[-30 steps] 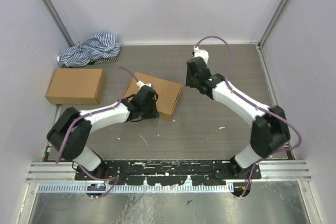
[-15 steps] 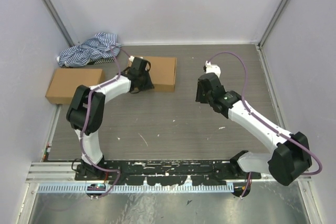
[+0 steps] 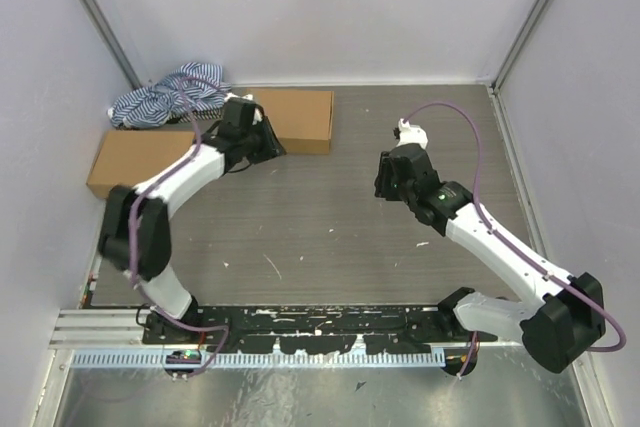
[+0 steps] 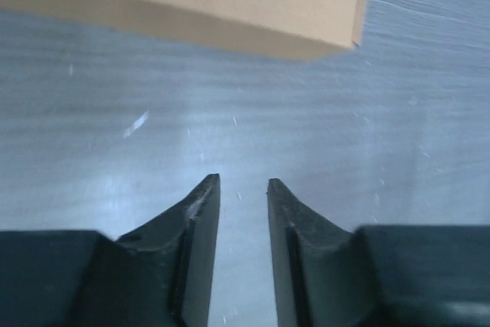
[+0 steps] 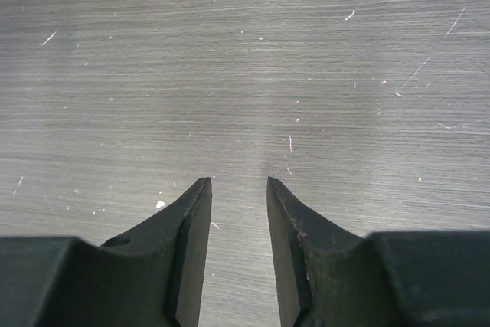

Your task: Fold the paper box

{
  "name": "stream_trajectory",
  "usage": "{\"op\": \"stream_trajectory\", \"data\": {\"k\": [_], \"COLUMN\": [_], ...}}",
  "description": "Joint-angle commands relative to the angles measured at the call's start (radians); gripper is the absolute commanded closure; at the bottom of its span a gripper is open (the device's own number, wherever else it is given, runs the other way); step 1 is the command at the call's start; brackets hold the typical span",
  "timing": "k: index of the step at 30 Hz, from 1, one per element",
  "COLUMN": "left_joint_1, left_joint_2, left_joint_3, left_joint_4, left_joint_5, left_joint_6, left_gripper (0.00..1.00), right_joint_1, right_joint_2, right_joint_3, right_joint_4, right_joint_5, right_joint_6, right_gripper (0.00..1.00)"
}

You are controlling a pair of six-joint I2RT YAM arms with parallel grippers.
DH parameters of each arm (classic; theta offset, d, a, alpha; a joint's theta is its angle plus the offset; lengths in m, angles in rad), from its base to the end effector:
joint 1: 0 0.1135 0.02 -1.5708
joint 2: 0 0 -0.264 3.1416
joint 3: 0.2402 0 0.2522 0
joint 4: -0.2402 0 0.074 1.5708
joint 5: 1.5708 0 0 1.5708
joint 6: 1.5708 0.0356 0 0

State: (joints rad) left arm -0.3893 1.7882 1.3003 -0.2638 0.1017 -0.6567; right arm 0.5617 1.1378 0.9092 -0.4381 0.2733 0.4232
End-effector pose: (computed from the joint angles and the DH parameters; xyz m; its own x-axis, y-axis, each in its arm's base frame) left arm 0.3700 -0.1557 0.2347 -0.7728 -0.3394 -0.5363 -0.0323 0.8649 -0.5009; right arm 0.2137 0.1232 0.2891 -0.6141 0.0808 -0.7851 -0.0890 0.9813 0.1706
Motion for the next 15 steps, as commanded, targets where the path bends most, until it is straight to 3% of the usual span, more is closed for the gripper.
{"op": "stream_trajectory", "data": {"k": [1,3,4,5,9,15], "left_joint_1": [-0.008,-0.008,-0.008,-0.008,-0.004,-0.003], "left_joint_2": [-0.350,-0.525,-0.606,-0.680,-0.899,-0.985], "left_joint_3": [-0.166,-0.224,-0.247,-0.268,-0.298,-0.305], "left_joint_4": [-0.031,-0.094,-0.138,-0.176,-0.356,-0.592], "left_joint_5": [-0.022,-0.084,-0.129,-0.184,-0.241,-0.299], "left_joint_6": [0.058,0.108,0.133,0.159,0.267,0.358], "left_gripper": [0.52,0.30,0.06,0.02,0.02,0.02], "right_joint_1": [0.002,0.002,0.002,0.003,0.003,0.003], "right_joint_2": [-0.071,-0.099,-0.114,-0.129,-0.157,-0.192], "right_joint_3": [-0.017,-0.036,-0.046,-0.056,-0.090,-0.124], "right_joint_4": [0.060,0.070,0.077,0.081,0.086,0.081], "right_joint_5": [-0.046,-0.096,-0.105,-0.111,-0.113,-0.066], "right_joint_6": [-0.028,-0.039,-0.044,-0.047,-0.057,-0.049], "right_gripper": [0.56,0.41,0.34,0.29,0.26,0.26]}}
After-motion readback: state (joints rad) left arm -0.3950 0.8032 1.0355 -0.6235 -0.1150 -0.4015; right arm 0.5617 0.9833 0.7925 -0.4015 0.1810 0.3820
